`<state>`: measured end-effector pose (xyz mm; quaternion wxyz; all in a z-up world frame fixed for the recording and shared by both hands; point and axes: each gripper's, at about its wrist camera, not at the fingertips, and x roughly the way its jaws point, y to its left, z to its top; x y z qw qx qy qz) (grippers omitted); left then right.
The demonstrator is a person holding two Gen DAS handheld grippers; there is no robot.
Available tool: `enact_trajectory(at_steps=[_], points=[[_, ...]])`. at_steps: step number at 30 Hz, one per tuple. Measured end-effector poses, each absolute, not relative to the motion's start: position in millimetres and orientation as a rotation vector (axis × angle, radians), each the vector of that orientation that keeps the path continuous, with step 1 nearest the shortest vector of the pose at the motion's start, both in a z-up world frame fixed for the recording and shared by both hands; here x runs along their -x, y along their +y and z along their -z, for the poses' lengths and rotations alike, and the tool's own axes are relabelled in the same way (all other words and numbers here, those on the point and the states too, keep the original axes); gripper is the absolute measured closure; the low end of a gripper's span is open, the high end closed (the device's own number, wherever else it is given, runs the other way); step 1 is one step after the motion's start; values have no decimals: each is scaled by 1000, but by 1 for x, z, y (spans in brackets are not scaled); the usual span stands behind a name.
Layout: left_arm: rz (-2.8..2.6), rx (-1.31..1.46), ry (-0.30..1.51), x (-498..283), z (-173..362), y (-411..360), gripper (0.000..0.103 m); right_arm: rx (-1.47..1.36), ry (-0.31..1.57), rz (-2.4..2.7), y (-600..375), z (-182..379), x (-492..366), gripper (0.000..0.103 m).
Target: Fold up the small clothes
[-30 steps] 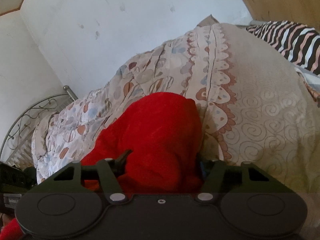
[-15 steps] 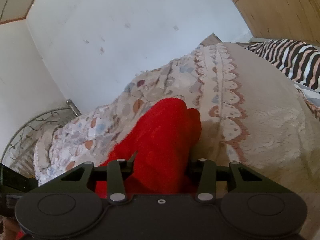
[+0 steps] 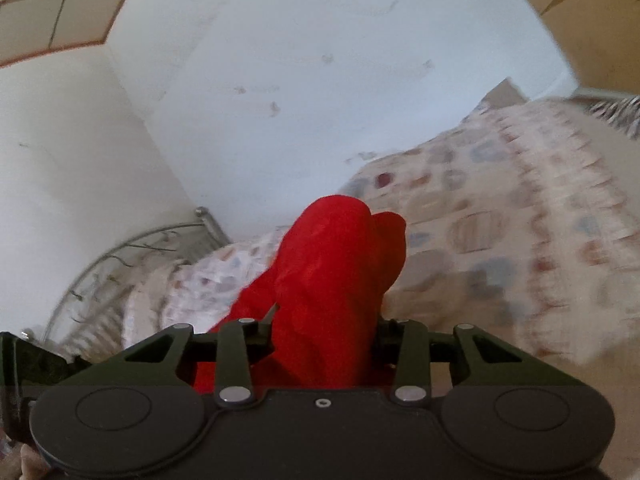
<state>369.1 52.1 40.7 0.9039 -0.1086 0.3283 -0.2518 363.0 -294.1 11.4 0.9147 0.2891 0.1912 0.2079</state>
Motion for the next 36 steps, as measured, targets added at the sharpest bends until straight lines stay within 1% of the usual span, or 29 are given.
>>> enact_trajectory(at_steps=[3,5,10,12,13,15,16,18,19,22,24,25,26,27,29,32,36], points=[[426,177,669,-379,-48,78,55,-652,413,-482,-259,-3,-395,62],[372,167,678,-389,-44,95,55,-687,445,-496,-235,6,-416,62],[283,211,744,-413,0,123,54,-626,560,-460,-186,35,-461,62],[259,195,726,-413,16,123,48,-553,603,-430,-175,46,-469,61],[256,190,708,-410,21,122,47,-516,609,-416,-172,51,-470,58],[250,177,685,-406,25,118,41,-501,607,-419,-173,57,-467,56],[244,166,674,-404,26,117,39,-510,610,-420,-176,60,-466,54],[220,145,658,-401,27,112,32,-507,614,-412,-179,63,-466,50],[206,136,652,-399,27,110,30,-501,614,-407,-180,64,-464,47],[175,115,637,-398,25,109,24,-485,610,-395,-180,63,-463,43],[153,109,639,-398,22,109,14,-464,603,-383,-179,59,-461,40],[142,106,641,-396,20,109,12,-446,598,-373,-178,56,-460,35],[133,104,644,-395,18,110,7,-427,596,-359,-177,53,-458,28],[125,104,647,-394,16,110,4,-396,588,-338,-176,50,-455,24],[108,113,647,-389,10,112,2,-349,567,-319,-175,43,-448,14],[90,117,628,-379,1,112,1,-316,537,-309,-175,31,-434,4],[80,103,590,-361,-19,108,1,-279,486,-309,-175,9,-413,1]])
